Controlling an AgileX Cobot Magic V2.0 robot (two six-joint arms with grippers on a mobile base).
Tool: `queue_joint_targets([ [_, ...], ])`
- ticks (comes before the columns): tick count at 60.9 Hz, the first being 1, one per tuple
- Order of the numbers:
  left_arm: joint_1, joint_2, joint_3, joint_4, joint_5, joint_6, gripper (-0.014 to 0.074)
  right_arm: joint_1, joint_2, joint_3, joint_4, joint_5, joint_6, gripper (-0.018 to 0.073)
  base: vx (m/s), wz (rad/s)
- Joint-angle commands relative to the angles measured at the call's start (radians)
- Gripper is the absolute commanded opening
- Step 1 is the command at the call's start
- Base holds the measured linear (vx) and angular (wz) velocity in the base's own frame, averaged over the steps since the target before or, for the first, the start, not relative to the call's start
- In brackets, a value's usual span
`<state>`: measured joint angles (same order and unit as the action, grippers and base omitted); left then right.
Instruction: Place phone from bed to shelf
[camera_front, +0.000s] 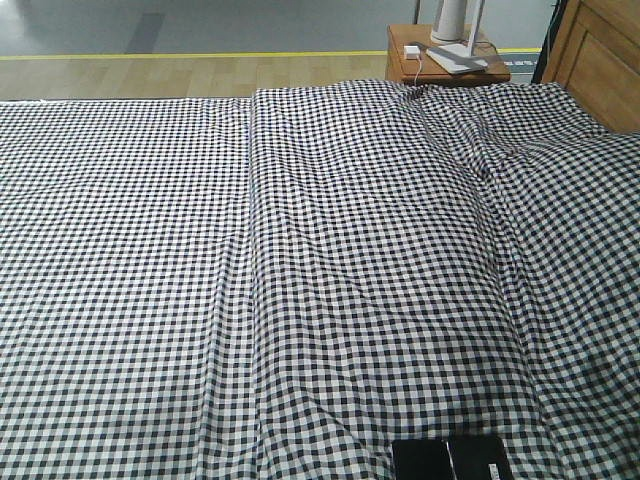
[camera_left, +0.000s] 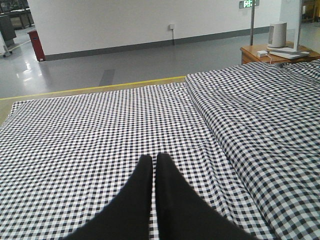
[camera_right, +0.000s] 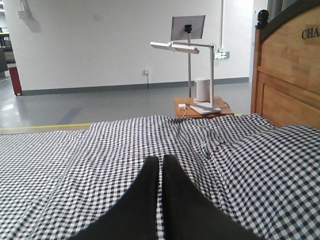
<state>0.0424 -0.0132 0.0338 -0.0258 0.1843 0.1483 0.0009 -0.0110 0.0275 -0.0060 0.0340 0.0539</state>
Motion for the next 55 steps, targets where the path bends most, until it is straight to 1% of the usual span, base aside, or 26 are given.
queue_joint_targets([
  [1,-0.004,-0.013,-0.021,-0.009,-0.072,-0.006,0.0001,-0.003,-0.01,0.002,-0.012,-0.121,-0.01,-0.0006,0.0,0.0],
  [5,-0.004,-0.013,-0.021,-0.009,-0.072,-0.006,0.0001,-0.003,-0.01,0.002,-0.012,-0.183,-0.01,-0.0006,0.0,0.0],
  [11,-0.004,-0.013,-0.021,-0.009,-0.072,-0.006,0.0001,-0.003,-0.01,-0.004,-0.012,-0.33,-0.011,-0.0006,0.0,0.0],
  [14,-0.004,-0.013,-0.021,-0.009,-0.072,-0.006,0.0001,-0.003,-0.01,-0.021,-0.012,-0.373,-0.011,-0.0006,0.0,0.0],
  [23,-0.004,-0.013,-0.021,-0.009,-0.072,-0.006,0.0001,-0.003,0.008,-0.149,-0.012,-0.383,-0.027,-0.0006,0.0,0.0],
  [33,-0.004,-0.013,-0.021,-0.009,-0.072,-0.006,0.0001,-0.003,0.1,-0.343,-0.012,-0.375,-0.105,-0.0006,0.0,0.0],
  [40,-0.004,-0.013,-0.021,-0.009,-0.072,-0.006,0.0001,-0.003,0.205,-0.488,-0.007,-0.31,-0.104,-0.0006,0.0,0.0],
  [55,-0.004,-0.013,-0.021,-0.009,-0.072,-0.006,0.0001,-0.003,0.468,-0.788,-0.003,0.005,-0.035,0.0,0.0,0.0],
])
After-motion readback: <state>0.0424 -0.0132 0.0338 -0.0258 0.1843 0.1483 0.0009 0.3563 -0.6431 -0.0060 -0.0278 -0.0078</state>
